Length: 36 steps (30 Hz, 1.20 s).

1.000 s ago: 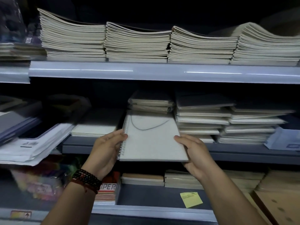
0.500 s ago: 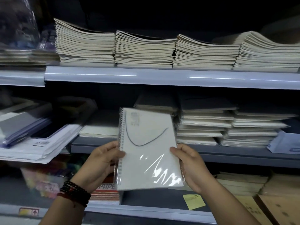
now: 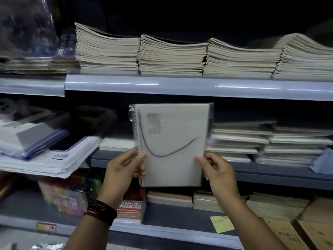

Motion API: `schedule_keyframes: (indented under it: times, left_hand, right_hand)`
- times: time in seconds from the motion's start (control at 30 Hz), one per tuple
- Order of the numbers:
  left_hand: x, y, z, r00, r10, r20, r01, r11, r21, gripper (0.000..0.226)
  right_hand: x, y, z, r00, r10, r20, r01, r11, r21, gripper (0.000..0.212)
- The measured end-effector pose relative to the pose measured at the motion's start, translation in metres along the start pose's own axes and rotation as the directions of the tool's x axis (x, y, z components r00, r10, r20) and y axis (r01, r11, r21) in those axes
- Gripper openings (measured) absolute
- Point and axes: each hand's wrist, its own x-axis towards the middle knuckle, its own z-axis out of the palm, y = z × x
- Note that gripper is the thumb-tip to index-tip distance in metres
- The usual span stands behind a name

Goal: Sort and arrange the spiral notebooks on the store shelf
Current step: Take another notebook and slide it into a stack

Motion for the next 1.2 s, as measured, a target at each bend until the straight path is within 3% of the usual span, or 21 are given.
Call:
schedule_keyframes:
  times: [0.13,0.2,0.33,0.47,0.53,0.6,0.67,0.73,0.8,0.9,1.07,1.2]
  left_hand:
    - [0.009,-0.001,-0.006,0.996,-0.074,0.044,0.084,0.954,-0.287,0.025]
    - [0.009,0.001,-0.01,0.99,-0.108,0.09,0.134,0.92,-0.369,0.035]
    - [0.01,-0.001,-0.016,0.971,-0.161,0.174,0.206,0.938,-0.277,0.042]
    - [0.015,-0.012,-0.018,0.981,-0.16,0.11,0.185,0.941,-0.284,0.048]
    - [0.018,-0.015,-0.022,0.989,-0.123,0.078,0.141,0.946,-0.29,0.05]
    - [0.02,-0.016,-0.026,0.994,-0.083,0.077,0.102,0.951,-0.291,0.058]
    - [0.023,-0.019,-0.031,0.993,-0.065,0.096,0.091,0.949,-0.302,0.068]
    - [0.023,-0.023,-0.036,0.991,-0.073,0.111,0.105,0.942,-0.32,0.071]
    - [0.021,-0.024,-0.041,0.986,-0.112,0.124,0.146,0.938,-0.314,0.061]
    - [0.021,-0.029,-0.059,0.951,-0.176,0.256,0.233,0.949,-0.213,0.048]
    - [0.017,-0.031,-0.103,0.77,-0.403,0.494,0.421,0.903,0.082,0.053]
    - [0.012,-0.032,-0.129,0.796,-0.386,0.466,0.413,0.909,0.047,0.056]
  right_hand:
    - [0.005,-0.004,0.006,0.997,-0.069,-0.024,0.071,0.993,0.092,0.009]
    - [0.008,-0.002,0.006,0.994,-0.112,0.018,0.108,0.981,0.164,0.011]
    - [0.007,-0.001,0.007,0.987,-0.101,0.123,0.076,0.978,0.194,0.031]
    - [0.014,0.001,0.013,0.997,0.012,0.072,-0.019,0.994,0.105,0.028]
    - [0.013,0.001,0.016,0.987,0.143,0.067,-0.154,0.966,0.209,0.026]
    - [0.009,0.0,0.017,0.952,0.249,0.175,-0.288,0.923,0.255,0.028]
    - [0.005,0.003,0.017,0.901,0.284,0.327,-0.342,0.93,0.134,0.026]
    - [0.001,0.009,0.02,0.859,0.282,0.427,-0.347,0.934,0.081,0.025]
    - [0.0,0.013,0.024,0.855,0.264,0.446,-0.351,0.928,0.123,0.032]
    - [0.001,0.018,0.032,0.867,0.236,0.439,-0.337,0.927,0.167,0.036]
    - [0.006,0.025,0.048,0.871,0.22,0.439,-0.31,0.939,0.146,0.038]
    - [0.013,0.032,0.074,0.854,0.214,0.475,-0.312,0.94,0.138,0.04]
